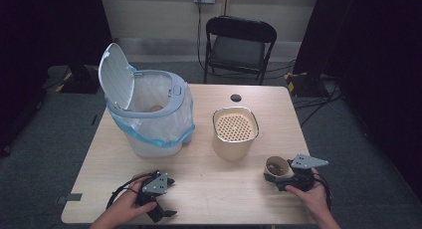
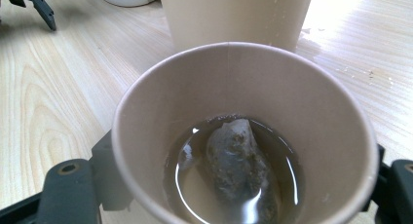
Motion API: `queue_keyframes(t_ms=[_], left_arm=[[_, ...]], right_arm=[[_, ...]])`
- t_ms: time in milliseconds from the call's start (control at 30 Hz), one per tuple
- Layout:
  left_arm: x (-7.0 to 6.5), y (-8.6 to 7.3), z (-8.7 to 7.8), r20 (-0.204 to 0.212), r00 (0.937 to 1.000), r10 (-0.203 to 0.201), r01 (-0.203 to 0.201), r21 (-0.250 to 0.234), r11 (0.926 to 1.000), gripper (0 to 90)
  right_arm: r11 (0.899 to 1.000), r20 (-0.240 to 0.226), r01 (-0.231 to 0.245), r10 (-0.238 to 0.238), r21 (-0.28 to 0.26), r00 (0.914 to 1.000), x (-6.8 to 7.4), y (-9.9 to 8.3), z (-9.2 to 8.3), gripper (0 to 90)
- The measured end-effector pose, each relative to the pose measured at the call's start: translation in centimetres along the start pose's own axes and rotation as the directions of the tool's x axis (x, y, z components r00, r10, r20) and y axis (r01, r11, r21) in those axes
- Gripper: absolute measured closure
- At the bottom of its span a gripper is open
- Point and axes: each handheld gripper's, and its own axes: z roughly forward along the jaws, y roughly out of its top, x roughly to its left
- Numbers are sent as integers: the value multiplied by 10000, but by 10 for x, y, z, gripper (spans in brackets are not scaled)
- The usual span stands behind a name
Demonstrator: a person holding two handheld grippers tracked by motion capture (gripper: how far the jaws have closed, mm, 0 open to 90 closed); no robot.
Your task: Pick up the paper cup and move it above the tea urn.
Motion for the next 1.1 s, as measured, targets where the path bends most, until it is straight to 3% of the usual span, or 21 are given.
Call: queue_keyframes(t_ms=[333,667,900,1100], left_arm=[[0,0,0,3,10000,-3,3,-3,10000,0],[0,0,0,2,10000,3,-3,-1,10000,0],[0,0,0,9,10000,-19,20,-9,10000,0],[0,0,0,4,10000,-19,19,1,10000,0]], right_arm=[[9998,30,159,-159,-111,9999,0,0,-1,256],[9993,153,272,-276,249,9995,0,9,-4,278],[9997,453,187,-193,145,9988,-7,23,-5,284],[9990,756,211,-241,394,9968,-18,33,-3,285]])
